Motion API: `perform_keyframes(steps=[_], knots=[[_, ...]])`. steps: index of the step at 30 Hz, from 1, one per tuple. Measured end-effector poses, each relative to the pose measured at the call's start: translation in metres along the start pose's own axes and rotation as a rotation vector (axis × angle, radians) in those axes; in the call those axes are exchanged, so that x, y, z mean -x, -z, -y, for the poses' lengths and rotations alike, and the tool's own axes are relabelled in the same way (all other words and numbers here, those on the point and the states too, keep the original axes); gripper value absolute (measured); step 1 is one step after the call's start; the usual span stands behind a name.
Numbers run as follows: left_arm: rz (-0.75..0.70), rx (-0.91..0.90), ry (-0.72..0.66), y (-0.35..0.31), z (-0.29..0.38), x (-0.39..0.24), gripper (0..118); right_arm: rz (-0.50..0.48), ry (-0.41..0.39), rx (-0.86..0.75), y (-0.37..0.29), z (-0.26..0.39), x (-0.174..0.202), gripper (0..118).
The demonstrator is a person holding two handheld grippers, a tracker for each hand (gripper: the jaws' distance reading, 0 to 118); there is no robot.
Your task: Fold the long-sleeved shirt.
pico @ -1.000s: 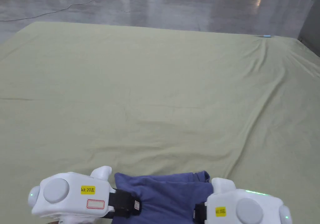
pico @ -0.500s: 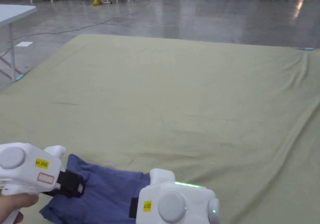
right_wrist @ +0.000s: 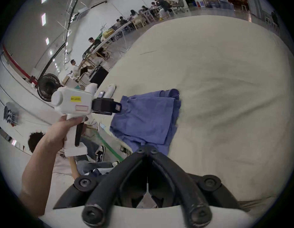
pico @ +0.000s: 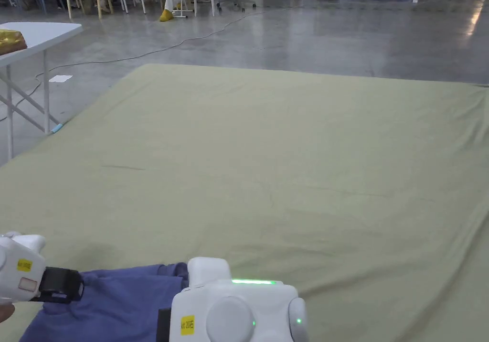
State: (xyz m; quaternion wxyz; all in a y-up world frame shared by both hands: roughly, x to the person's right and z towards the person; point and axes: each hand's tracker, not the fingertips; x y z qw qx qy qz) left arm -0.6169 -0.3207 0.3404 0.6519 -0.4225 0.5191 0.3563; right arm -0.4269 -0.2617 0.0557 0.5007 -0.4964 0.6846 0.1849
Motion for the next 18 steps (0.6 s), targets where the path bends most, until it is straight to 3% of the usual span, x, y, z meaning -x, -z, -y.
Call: perform_keyframes(steps=[4,8,9,10,11,14,18], knots=[[0.125,-0.083,-0.053,-0.047,-0.013,-0.021,113,0.002,0.023,-0.056,-0.026,-0.008,-0.016,0],[0.267,-0.133,-0.015,-0.114,-0.021,-0.074,108,-0.021,0.015,-0.112,-0.076,-0.002,-0.053,0],[0.339,-0.124,0.049,-0.134,-0.023,-0.091,93,0.024,0.026,-0.133,-0.093,-0.002,-0.067,0],[0.352,-0.159,0.126,-0.154,-0.025,-0.109,42,0.064,0.04,-0.16,-0.113,-0.001,-0.08,0],[0.304,-0.217,0.205,-0.173,-0.026,-0.126,0,0.103,0.06,-0.209,-0.135,-0.003,-0.093,0],[0.235,-0.435,0.313,-0.239,-0.03,-0.166,0,0.205,0.079,-0.412,-0.21,-0.014,-0.12,0],[0.276,-0.774,0.269,-0.317,-0.035,-0.21,0,0.376,0.027,-0.73,-0.322,-0.013,-0.125,0]])
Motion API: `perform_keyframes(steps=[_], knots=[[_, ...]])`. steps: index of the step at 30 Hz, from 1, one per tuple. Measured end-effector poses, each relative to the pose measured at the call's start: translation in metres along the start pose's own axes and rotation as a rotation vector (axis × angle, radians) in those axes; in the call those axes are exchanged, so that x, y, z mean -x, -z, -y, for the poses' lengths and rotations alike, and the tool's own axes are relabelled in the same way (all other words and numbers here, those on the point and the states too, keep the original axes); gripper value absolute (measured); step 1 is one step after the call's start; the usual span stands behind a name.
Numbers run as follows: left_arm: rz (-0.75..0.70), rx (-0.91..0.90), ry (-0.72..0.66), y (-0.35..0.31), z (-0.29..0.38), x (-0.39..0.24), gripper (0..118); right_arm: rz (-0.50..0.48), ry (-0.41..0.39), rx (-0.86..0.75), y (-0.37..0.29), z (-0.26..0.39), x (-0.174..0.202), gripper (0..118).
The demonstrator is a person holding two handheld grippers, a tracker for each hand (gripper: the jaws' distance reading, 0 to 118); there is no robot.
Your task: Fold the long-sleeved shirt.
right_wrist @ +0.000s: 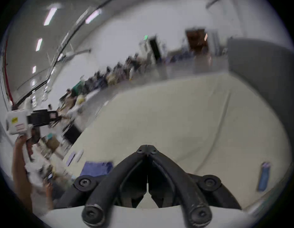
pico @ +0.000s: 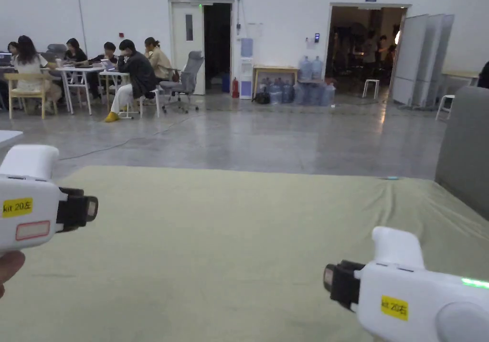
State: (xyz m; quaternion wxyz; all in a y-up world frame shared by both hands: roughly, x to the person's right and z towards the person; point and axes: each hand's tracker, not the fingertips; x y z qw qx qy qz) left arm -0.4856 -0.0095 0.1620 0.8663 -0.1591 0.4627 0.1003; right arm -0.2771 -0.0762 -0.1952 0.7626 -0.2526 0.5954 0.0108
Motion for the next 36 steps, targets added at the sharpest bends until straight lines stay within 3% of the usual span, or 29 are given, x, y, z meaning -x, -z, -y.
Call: perform_keyframes(steps=[4,7,10,14,17,27,28,29,30,31,32,33,34,36], knots=[[-0.052,-0.317,0.024,-0.037,-0.017,-0.062,0,0.094,-0.106,-0.235,-0.062,-0.042,-0.009,0],[-0.043,-0.417,-0.033,-0.051,-0.009,-0.105,0,0.113,-0.153,-0.306,-0.088,-0.059,-0.009,0],[-0.037,-0.372,-0.054,-0.055,0.004,-0.14,0,0.09,-0.138,-0.303,-0.098,-0.061,-0.008,0],[-0.074,-0.339,0.019,-0.049,0.029,-0.175,0,0.149,-0.231,-0.343,-0.104,-0.044,-0.002,0],[-0.063,-0.298,0.033,-0.047,0.041,-0.191,0,0.13,-0.256,-0.337,-0.105,-0.032,0.003,0],[-0.024,-0.279,-0.002,-0.057,0.044,-0.202,0,0.098,-0.237,-0.338,-0.107,-0.015,0.015,0],[-0.023,-0.282,-0.004,-0.059,0.043,-0.203,0,0.092,-0.234,-0.337,-0.106,-0.013,0.013,4],[-0.022,-0.285,-0.003,-0.062,0.043,-0.202,1,0.076,-0.239,-0.33,-0.105,-0.013,0.013,22],[-0.018,-0.29,0.0,-0.063,0.042,-0.201,23,0.075,-0.239,-0.327,-0.104,-0.013,0.013,51],[-0.04,-0.295,0.0,-0.063,0.04,-0.203,82,0.078,-0.207,-0.313,-0.101,-0.014,0.013,97],[-0.084,-0.29,-0.012,-0.062,0.039,-0.203,118,0.097,-0.172,-0.29,-0.099,-0.016,0.011,118],[-0.086,-0.21,-0.026,-0.062,0.041,-0.201,116,0.078,-0.186,-0.287,-0.098,-0.018,0.009,118],[-0.073,-0.308,-0.026,-0.064,0.04,-0.2,118,0.058,-0.187,-0.29,-0.1,-0.018,0.01,118],[-0.041,-0.311,-0.034,-0.064,0.037,-0.2,118,0.01,-0.17,-0.285,-0.102,-0.019,0.012,118]])
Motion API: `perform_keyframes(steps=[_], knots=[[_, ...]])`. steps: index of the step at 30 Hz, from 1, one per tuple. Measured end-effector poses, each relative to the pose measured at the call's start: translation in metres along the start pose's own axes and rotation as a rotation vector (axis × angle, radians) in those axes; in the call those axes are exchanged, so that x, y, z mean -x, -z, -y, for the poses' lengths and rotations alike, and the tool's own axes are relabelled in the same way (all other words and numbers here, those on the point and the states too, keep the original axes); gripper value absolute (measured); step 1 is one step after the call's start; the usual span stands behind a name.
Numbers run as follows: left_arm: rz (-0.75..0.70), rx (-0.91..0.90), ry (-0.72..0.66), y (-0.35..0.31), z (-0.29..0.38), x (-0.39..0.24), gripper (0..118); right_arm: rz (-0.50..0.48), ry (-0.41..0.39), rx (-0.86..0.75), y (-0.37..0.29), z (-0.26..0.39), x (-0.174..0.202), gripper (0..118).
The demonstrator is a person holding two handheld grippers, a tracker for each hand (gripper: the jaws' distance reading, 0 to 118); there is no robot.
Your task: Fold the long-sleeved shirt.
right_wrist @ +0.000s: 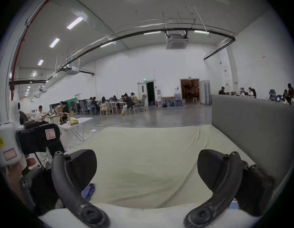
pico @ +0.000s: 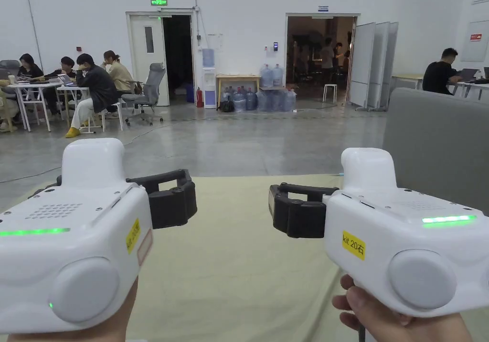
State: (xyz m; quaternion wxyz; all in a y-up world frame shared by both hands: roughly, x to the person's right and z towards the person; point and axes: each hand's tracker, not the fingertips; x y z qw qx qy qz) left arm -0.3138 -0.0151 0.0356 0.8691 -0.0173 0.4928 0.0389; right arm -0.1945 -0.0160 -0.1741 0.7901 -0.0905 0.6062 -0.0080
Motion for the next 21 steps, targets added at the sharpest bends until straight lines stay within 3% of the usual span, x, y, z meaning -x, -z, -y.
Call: perform_keyframes(steps=[3,7,14,21], knots=[[0.0,-0.008,0.01,0.0,-0.001,0.0,118,0.029,-0.016,-0.004,0.002,-0.001,0.008,118],[-0.007,0.006,0.043,0.002,0.0,-0.002,118,0.126,-0.12,-0.001,0.006,0.003,0.018,118],[0.007,0.022,0.027,-0.004,0.002,0.001,118,0.055,-0.046,0.019,0.006,0.005,0.016,118],[0.009,0.015,0.041,-0.009,-0.001,0.0,118,0.084,-0.04,0.0,0.003,0.004,0.011,118]])
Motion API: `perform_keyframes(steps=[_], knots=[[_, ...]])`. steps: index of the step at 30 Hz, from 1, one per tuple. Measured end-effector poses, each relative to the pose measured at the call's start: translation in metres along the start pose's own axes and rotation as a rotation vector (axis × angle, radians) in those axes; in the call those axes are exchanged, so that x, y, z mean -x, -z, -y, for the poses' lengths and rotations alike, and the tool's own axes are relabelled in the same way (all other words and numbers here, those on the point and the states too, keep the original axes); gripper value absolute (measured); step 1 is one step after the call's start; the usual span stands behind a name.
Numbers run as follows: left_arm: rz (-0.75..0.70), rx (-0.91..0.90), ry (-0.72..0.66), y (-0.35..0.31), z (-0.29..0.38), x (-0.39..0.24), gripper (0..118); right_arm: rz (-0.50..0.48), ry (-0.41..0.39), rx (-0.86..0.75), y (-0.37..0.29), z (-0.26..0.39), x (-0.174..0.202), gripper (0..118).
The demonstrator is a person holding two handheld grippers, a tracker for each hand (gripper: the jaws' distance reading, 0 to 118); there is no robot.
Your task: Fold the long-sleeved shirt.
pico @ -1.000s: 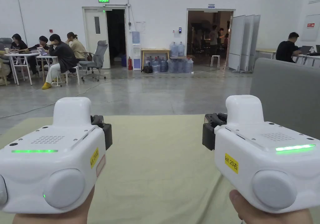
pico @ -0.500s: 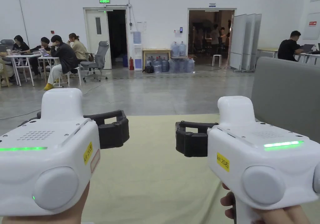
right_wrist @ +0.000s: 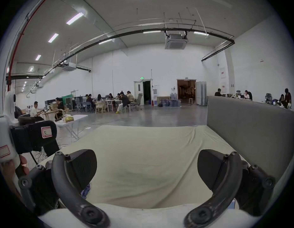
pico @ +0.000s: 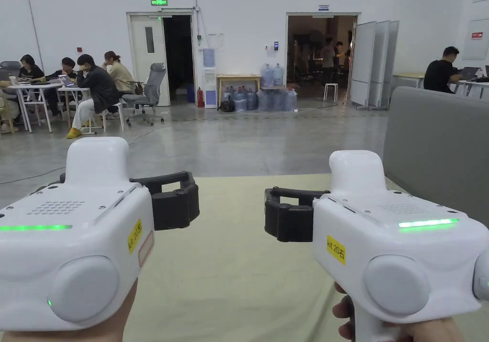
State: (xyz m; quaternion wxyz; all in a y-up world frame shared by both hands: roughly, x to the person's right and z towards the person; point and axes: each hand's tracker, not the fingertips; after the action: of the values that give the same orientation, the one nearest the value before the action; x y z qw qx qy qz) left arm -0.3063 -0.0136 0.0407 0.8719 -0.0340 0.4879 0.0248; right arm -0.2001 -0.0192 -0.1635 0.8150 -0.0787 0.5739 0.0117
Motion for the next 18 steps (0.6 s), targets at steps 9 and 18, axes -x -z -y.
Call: perform_keyframes(steps=[9,18], knots=[[0.014,0.014,-0.01,-0.0027,0.0001,0.001,118,0.017,-0.001,0.002,-0.0012,-0.0006,-0.0007,118],[0.014,0.018,0.001,-0.0082,-0.0011,0.002,118,0.014,0.005,0.001,-0.0023,-0.0005,0.0003,118]])
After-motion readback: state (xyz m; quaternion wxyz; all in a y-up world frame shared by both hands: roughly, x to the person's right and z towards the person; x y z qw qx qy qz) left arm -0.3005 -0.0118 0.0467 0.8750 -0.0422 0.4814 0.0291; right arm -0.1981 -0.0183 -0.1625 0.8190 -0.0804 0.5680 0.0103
